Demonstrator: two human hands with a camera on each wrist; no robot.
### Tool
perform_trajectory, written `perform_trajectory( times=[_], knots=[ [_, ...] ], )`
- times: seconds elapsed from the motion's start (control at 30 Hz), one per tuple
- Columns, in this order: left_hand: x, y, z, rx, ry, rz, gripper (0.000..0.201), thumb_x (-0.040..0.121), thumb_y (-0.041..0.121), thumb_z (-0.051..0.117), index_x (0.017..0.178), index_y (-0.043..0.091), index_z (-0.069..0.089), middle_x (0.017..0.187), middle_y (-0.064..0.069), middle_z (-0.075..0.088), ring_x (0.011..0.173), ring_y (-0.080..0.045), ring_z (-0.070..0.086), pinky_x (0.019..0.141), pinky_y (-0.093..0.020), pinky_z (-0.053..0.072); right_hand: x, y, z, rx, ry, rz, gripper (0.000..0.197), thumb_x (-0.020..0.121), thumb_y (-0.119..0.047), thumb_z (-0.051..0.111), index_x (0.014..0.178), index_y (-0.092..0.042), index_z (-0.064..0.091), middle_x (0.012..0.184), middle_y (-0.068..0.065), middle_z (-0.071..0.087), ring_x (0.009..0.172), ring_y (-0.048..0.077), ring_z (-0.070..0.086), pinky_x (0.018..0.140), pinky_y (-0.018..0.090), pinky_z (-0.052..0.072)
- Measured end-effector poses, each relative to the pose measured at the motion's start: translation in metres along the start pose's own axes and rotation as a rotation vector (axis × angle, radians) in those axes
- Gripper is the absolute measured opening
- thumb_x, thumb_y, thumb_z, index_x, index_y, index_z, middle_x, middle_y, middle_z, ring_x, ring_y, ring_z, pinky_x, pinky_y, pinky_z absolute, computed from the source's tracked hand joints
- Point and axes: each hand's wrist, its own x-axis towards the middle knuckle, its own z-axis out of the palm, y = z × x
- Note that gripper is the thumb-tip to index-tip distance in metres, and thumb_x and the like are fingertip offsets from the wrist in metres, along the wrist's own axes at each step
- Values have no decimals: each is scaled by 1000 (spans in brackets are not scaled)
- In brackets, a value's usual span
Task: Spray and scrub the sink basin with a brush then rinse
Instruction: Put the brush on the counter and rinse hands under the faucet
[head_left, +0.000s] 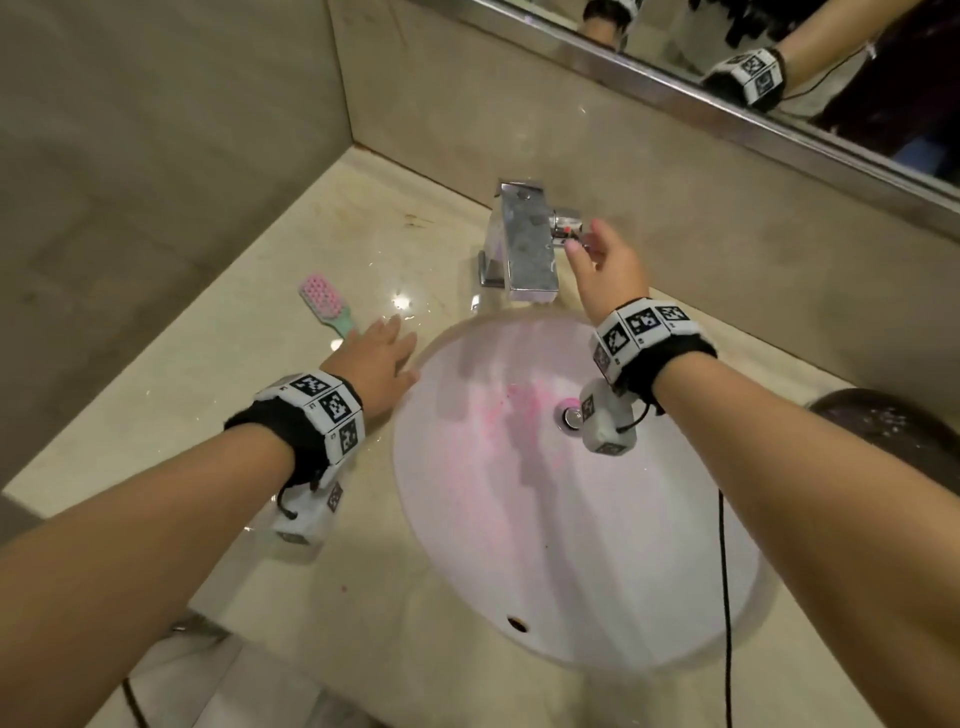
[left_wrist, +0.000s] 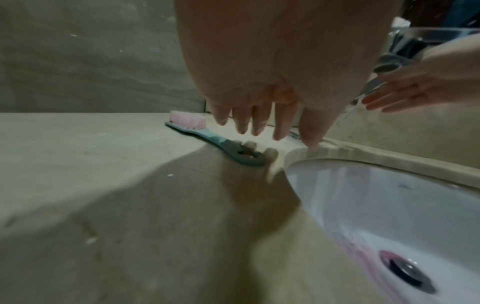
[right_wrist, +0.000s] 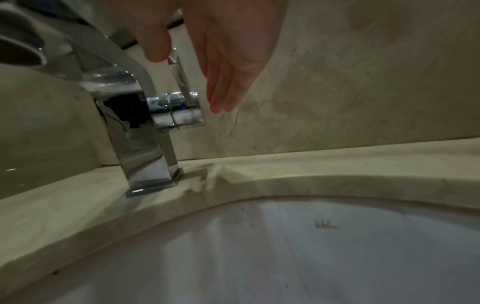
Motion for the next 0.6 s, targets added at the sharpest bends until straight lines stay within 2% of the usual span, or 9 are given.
perform_trajectory(
  times=[0.13, 0.2, 0.37, 0.6],
  knots=[
    [7, -4, 7, 80, -65, -20, 60, 100, 32, 34, 152, 18, 5, 158, -6, -8, 146, -23, -2, 118, -44, 6, 10, 3, 5, -12, -10, -34, 31, 94, -21, 51, 121, -8, 58, 112, 13, 66, 106, 30, 60, 95, 41, 45],
    [7, -6, 8, 93, -68, -23, 62, 100, 33, 35, 152, 19, 3, 158, -5, -10, 146, -22, -3, 118, -44, 5, 10, 6, 7, -4, -10, -39, 30, 94, -19, 48, 121, -11, 59, 110, 11, 67, 103, 29, 61, 93, 41, 47],
    [7, -6, 8, 100, -87, -28, 66, 98, 38, 38, 151, 22, 2, 158, -4, -11, 146, -21, -3, 117, -45, 7, 13, 8, 5, 57, 2, -20, 36, 96, -13, 46, 131, -9, 54, 119, 12, 64, 110, 23, 60, 94, 27, 44],
    [7, -5, 2, 116, -121, -29, 68, 97, 34, 43, 151, 23, 2, 158, -4, -12, 146, -21, -3, 117, -46, 12, 17, 12, 2, 64, 14, -35, 36, 95, -12, 46, 130, -8, 55, 119, 11, 64, 110, 22, 59, 93, 20, 40]
  ],
)
